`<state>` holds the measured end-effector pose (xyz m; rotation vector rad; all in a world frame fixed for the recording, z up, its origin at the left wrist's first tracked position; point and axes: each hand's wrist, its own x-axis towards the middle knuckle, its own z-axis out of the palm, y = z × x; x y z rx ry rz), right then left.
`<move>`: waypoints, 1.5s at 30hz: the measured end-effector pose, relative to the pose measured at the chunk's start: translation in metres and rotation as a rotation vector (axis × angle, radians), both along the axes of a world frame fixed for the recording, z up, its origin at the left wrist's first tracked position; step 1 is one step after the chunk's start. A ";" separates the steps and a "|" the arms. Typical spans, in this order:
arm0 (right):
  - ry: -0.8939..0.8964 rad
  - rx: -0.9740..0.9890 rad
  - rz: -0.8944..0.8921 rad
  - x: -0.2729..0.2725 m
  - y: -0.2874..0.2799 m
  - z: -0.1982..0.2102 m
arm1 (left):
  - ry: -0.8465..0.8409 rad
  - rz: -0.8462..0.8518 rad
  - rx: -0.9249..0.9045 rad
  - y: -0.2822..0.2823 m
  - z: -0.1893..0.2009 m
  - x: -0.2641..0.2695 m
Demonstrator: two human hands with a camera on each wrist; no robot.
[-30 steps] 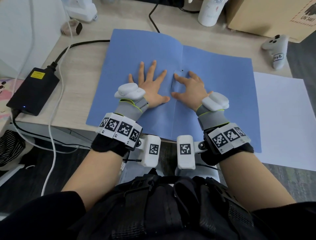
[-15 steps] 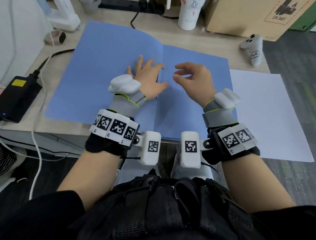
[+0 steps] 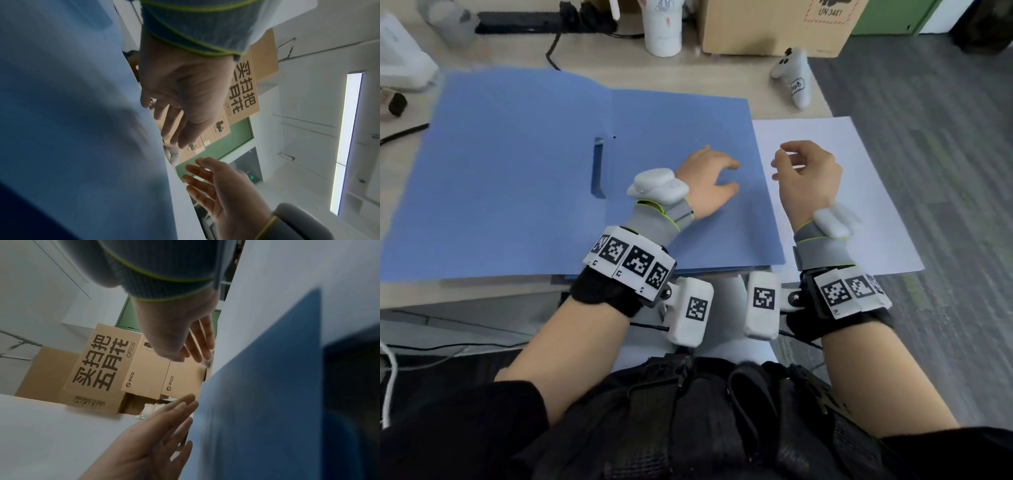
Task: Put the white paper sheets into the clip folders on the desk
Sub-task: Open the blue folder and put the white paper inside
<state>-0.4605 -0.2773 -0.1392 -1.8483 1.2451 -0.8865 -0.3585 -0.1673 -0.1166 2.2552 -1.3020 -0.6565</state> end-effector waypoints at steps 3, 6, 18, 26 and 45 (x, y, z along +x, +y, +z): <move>0.163 -0.073 -0.007 -0.027 -0.018 -0.007 | 0.029 -0.040 -0.029 -0.020 -0.004 -0.018; 0.364 -0.113 -0.012 -0.049 -0.036 -0.015 | 0.041 -0.077 -0.019 -0.039 -0.009 -0.033; 0.683 0.016 -0.030 -0.086 -0.060 -0.026 | -0.120 -0.083 0.150 -0.074 -0.025 -0.057; 0.622 -0.019 -0.048 -0.088 -0.063 -0.027 | -0.093 -0.062 0.067 -0.074 -0.031 -0.049; 0.494 -0.084 0.239 -0.080 -0.037 0.018 | 0.509 0.101 -0.171 -0.080 -0.021 -0.048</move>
